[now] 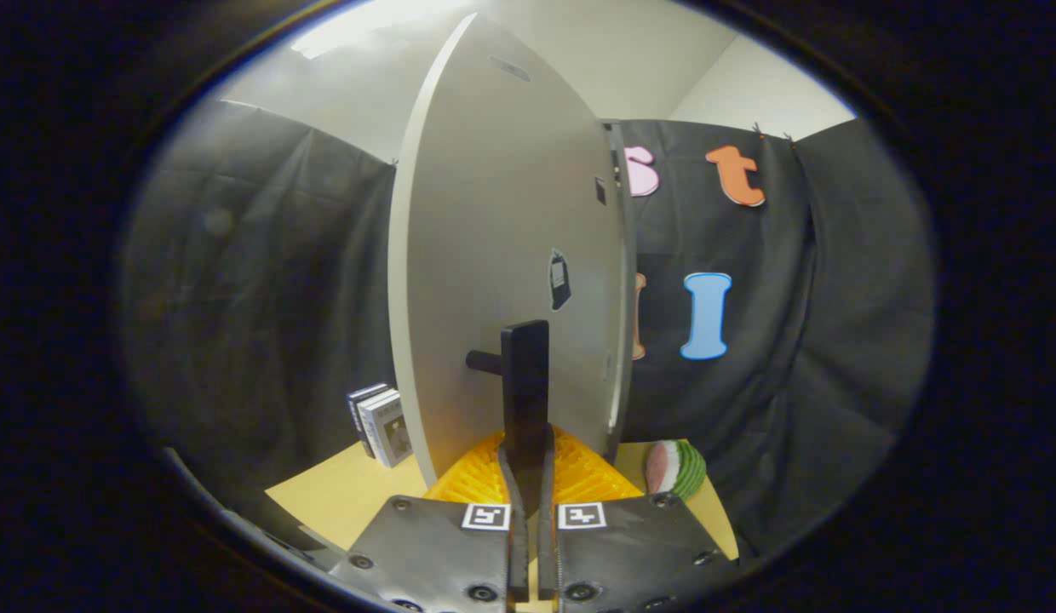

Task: Open the shoe cabinet door, grab the shoes and put them into the shoe cabinet, then close the shoe cabinet door.

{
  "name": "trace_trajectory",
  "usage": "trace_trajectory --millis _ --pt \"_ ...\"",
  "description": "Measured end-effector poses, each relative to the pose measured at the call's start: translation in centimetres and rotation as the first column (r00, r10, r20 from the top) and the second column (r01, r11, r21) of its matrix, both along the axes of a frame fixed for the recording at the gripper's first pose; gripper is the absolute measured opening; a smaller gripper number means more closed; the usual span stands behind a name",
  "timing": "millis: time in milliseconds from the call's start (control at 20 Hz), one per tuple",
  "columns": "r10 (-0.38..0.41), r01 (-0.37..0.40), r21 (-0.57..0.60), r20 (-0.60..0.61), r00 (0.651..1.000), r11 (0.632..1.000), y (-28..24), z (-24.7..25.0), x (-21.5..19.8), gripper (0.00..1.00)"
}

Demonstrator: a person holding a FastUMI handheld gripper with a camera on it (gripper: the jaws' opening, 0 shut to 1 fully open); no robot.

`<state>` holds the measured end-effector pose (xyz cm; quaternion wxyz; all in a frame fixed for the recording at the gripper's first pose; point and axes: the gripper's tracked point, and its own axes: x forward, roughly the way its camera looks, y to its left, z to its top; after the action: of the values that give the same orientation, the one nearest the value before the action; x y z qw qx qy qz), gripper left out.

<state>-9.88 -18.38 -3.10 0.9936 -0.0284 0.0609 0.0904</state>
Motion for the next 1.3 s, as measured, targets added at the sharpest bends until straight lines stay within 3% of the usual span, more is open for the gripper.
trace_trajectory --millis 350,600,850,1100,1300 --pt "-0.105 0.105 -0.006 -0.010 0.994 0.994 -6.1 0.1 0.2 0.04" --pt "-0.122 0.122 0.018 -0.022 0.992 0.992 -9.7 -0.2 0.7 0.02" --pt "-0.082 0.082 -0.023 0.010 0.997 0.996 -9.8 0.3 0.4 0.02" --pt "-0.107 0.107 0.004 0.055 0.993 0.994 -10.2 1.8 -0.6 0.03" --pt "-0.170 0.171 -0.009 0.083 0.982 0.985 -10.5 2.7 -2.8 0.02"
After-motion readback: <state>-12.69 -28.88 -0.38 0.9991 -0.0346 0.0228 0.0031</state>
